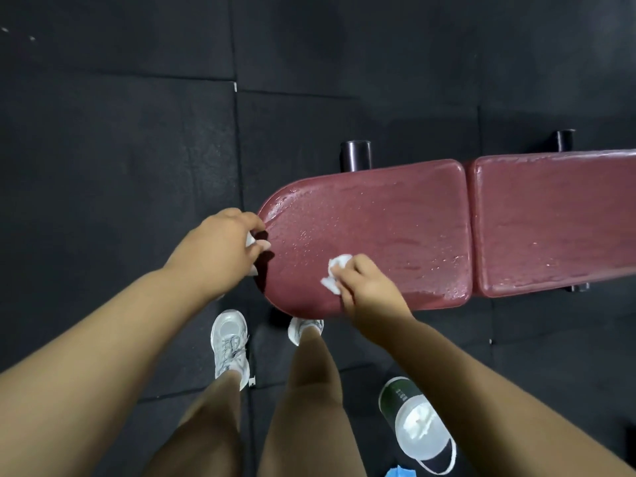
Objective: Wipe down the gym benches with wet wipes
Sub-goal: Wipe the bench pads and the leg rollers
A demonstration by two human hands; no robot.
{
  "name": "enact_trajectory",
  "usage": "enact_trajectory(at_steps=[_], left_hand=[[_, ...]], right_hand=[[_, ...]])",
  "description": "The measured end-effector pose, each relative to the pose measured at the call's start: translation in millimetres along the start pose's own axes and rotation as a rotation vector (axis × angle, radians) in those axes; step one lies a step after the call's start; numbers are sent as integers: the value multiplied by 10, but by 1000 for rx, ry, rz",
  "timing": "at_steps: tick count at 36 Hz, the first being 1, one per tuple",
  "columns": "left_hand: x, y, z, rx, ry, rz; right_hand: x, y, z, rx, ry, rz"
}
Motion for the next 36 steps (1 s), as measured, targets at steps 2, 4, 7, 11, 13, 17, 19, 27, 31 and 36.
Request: enact_trajectory(at_steps=[2, 4, 7, 11, 13, 17, 19, 27, 31, 36], left_hand=[[17, 103, 109, -5, 9, -3], [15, 226, 241, -18, 14, -3], [3, 413, 447, -36, 23, 16], [4, 695, 696, -51, 47, 18], [-15, 850, 815, -62, 45, 38], [-64, 1044, 1023, -45, 30, 81], [-104, 1071, 1104, -17, 22, 94], [-216, 962, 1247, 98, -22, 55], [-209, 922, 1250, 110, -18, 35], [-175, 903, 1192, 102, 7, 58]], right_hand=[[142, 27, -25, 71, -18, -2], [350, 273, 14, 8, 37, 98], [729, 695, 200, -124, 166, 119], [1234, 1345, 484, -286, 358, 172], [1451, 1605, 615, -348, 401, 187], [1687, 1906, 886, -370, 393, 189], [1728, 1953, 1040, -340, 349, 181], [1498, 1921, 1436, -320, 101, -139], [1423, 1839, 1512, -336, -4, -158], [1393, 1651, 1586, -363, -41, -208]])
Point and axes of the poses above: each hand's wrist, its own z-axis towards the middle knuckle, its own x-axis out of the back of the hand, y = z × x, the point moved 10 cm from there along z, towards the middle knuckle, and after that the axes turned 7 degrees about -x, right-handed, at the moved point
